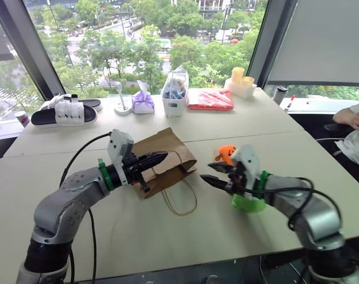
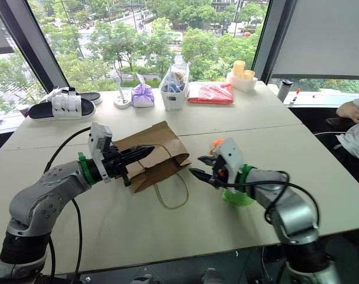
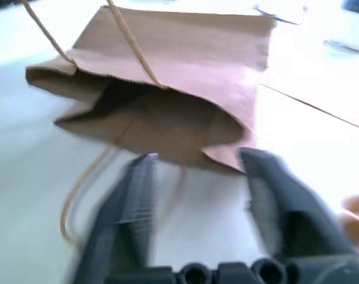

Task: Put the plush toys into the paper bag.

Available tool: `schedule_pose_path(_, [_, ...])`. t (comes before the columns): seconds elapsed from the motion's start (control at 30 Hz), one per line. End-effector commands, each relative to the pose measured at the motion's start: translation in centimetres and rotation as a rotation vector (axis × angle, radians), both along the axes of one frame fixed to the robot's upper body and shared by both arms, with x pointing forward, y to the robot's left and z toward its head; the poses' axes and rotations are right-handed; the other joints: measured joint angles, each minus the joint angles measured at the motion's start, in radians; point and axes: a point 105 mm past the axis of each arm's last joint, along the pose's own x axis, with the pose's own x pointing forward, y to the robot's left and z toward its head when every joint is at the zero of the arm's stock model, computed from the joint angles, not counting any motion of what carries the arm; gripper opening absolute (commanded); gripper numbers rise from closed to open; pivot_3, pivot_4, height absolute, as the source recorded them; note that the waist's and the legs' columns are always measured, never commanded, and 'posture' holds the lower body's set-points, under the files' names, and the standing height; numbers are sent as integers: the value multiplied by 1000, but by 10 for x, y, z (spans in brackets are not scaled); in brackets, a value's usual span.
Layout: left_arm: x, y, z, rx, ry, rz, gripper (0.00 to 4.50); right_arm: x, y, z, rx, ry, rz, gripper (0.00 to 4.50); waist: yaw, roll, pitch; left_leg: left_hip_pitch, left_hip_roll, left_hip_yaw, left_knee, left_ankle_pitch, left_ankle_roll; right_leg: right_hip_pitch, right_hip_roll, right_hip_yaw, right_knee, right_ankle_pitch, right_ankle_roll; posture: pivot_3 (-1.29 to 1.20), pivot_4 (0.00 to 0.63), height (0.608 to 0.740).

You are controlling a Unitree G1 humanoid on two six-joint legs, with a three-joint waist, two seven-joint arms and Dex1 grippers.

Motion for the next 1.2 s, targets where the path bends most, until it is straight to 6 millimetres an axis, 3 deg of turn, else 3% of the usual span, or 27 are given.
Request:
schedule_pose_path(0.03, [-6, 0, 13, -4, -66, -21, 0, 2, -26, 0, -60, 19, -104, 4454, 2, 0, 0, 0, 0, 0, 1, 0, 0, 0, 0, 0, 0, 0, 0, 0, 150, 740])
schedule_pose_path(0.2, [-4, -2, 15, -6, -71, -27, 0, -4, -43, -29, -149, 118, -147, 4488, 4, 0, 0, 0, 0, 0, 1, 0, 0, 1, 0, 0, 0, 0, 0, 0, 150, 740])
schedule_pose_path(0.5, [-4, -2, 15, -6, -72, -27, 0, -5, -44, -30, -154, 120, -146, 4488, 4, 0, 0, 0, 0, 0, 1, 0, 0, 1, 0, 0, -1, 0, 0, 0, 150, 740])
schedule_pose_path(0.6, [2, -2, 21, -7, -92, -14, 0, 8, -83, -59, -410, 62, -286, 3692, 9, -1, 0, 0, 0, 0, 1, 0, 0, 1, 0, 0, -1, 0, 0, 0, 150, 740])
schedule_pose_path(0.63, [3, -2, 22, -8, -95, -12, 0, 10, -88, -63, -446, 48, -298, 3142, 11, -1, 0, -1, 0, 0, 2, 0, 0, 1, 0, 0, -1, 0, 0, 0, 150, 740])
schedule_pose_path(0.83, [5, -3, 25, -10, -105, -15, 0, 17, -92, -60, -507, -24, -295, 137, 5, -1, 0, 0, 0, 1, 2, 0, 0, 2, -1, 0, -1, 0, 0, 0, 150, 740])
schedule_pose_path(0.87, [5, -4, 25, -11, -106, -15, 0, 18, -92, -60, -506, -25, -291, 59, 5, -1, 0, 0, 0, 1, 2, 0, 0, 2, -1, 0, -1, 0, 0, 0, 150, 740])
schedule_pose_path(0.93, [5, -4, 25, -11, -107, -14, 0, 18, -88, -59, -482, -25, -277, 59, 6, -1, 0, 0, 0, 1, 3, 0, 0, 2, -1, 0, -1, 0, 0, 0, 150, 740])
schedule_pose_path(1.0, [5, -4, 26, -13, -106, -11, 0, 19, -74, -46, -345, -14, -265, 59, 5, -2, 0, 0, 0, 1, 3, 0, 0, 2, -1, 0, -1, 0, 0, 0, 150, 740])
schedule_pose_path(1.1, [6, -4, 30, -40, -104, -8, 0, 13, -34, -22, -147, -4, -129, 59, 1, -1, 0, 0, 0, 0, 3, 0, 0, 2, 0, 0, -1, 0, 0, 0, 150, 740])
schedule_pose_path(1.2, [7, -5, 37, -67, -103, -10, 0, 3, 0, -10, -42, 17, 13, 59, 0, -1, 0, 0, 1, 0, 2, 0, 0, 2, 0, 0, 0, 0, 0, 0, 150, 740])
